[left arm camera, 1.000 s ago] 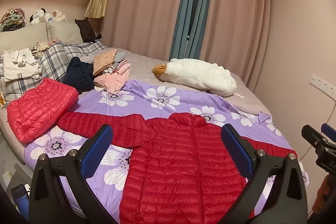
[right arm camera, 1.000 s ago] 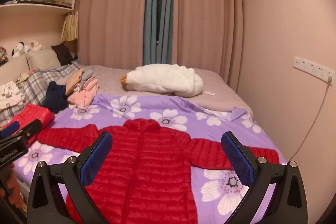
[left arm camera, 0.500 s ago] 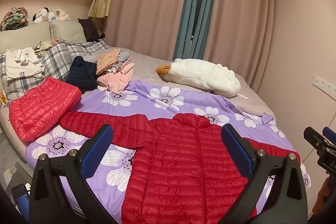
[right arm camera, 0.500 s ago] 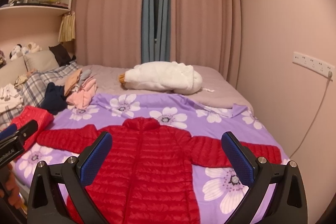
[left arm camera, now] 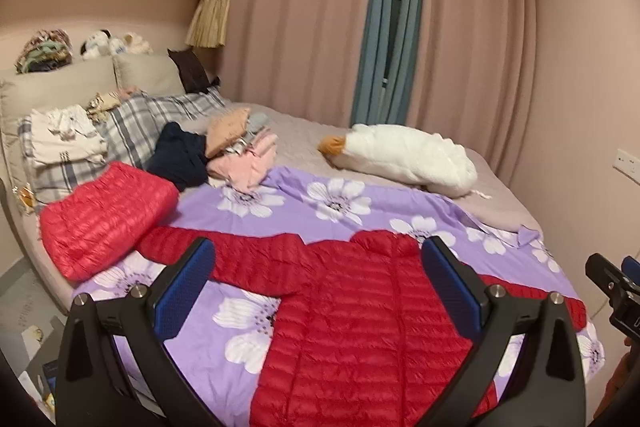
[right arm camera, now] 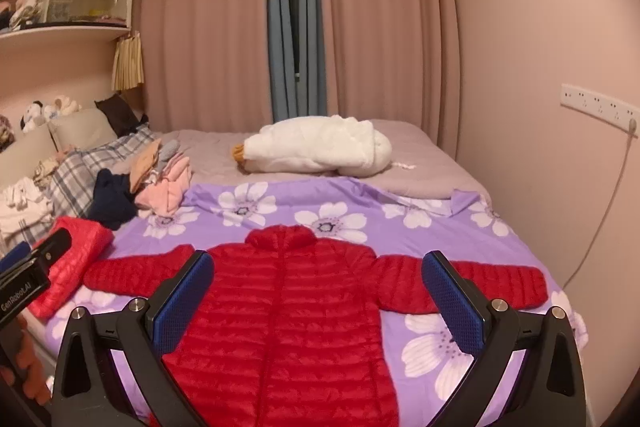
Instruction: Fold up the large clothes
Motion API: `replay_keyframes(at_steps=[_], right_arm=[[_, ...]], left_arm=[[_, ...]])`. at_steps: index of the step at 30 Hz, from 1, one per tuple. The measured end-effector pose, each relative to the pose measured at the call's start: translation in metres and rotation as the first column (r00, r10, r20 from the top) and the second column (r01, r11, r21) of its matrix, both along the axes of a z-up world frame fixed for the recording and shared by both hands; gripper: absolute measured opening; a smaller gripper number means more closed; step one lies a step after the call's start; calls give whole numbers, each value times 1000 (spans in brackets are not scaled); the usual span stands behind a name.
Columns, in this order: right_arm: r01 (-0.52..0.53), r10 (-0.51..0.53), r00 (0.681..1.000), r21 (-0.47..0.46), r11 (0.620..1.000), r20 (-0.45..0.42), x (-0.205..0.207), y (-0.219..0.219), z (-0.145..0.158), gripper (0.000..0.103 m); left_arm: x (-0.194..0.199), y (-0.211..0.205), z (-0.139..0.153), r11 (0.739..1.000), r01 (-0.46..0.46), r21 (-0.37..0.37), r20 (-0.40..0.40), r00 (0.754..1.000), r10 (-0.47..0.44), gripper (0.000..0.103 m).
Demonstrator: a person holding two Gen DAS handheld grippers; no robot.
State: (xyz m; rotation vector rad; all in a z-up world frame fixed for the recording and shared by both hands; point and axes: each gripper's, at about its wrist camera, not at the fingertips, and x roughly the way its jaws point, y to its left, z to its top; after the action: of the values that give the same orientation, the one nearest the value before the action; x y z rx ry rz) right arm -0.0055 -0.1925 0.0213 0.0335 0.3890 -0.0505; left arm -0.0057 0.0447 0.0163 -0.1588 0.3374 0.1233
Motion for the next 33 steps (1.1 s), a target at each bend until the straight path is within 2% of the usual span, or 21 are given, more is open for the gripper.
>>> replay_keyframes(at_steps=[6,10,17,23,30,33], right_arm=[[30,-30,999,2,1000,13,-1,-4,3,103],[42,-42,999,0,999,16,1,-6,2,103],[56,-57,998,46,997,16,5,-15,5,103],[54,-55,998,78,996,10,6,-18,4,103],[104,-105,994,52,993,27,3,-20,4,103],[120,-123,992,55,991,37,1,-23,5,103]], left_arm=[[-4,-4,8,1000,-6,7,27,1000,6,103],[2,-5,9,1000,13,-9,5,1000,-13,103],[9,-7,10,1000,8,16,-20,1000,-8,102],[11,-6,9,1000,11,-11,-27,1000,-11,102],[14,-5,6,999,-22,-23,-33,999,21,103],[11,-3,4,998,-38,-57,-15,999,37,103]])
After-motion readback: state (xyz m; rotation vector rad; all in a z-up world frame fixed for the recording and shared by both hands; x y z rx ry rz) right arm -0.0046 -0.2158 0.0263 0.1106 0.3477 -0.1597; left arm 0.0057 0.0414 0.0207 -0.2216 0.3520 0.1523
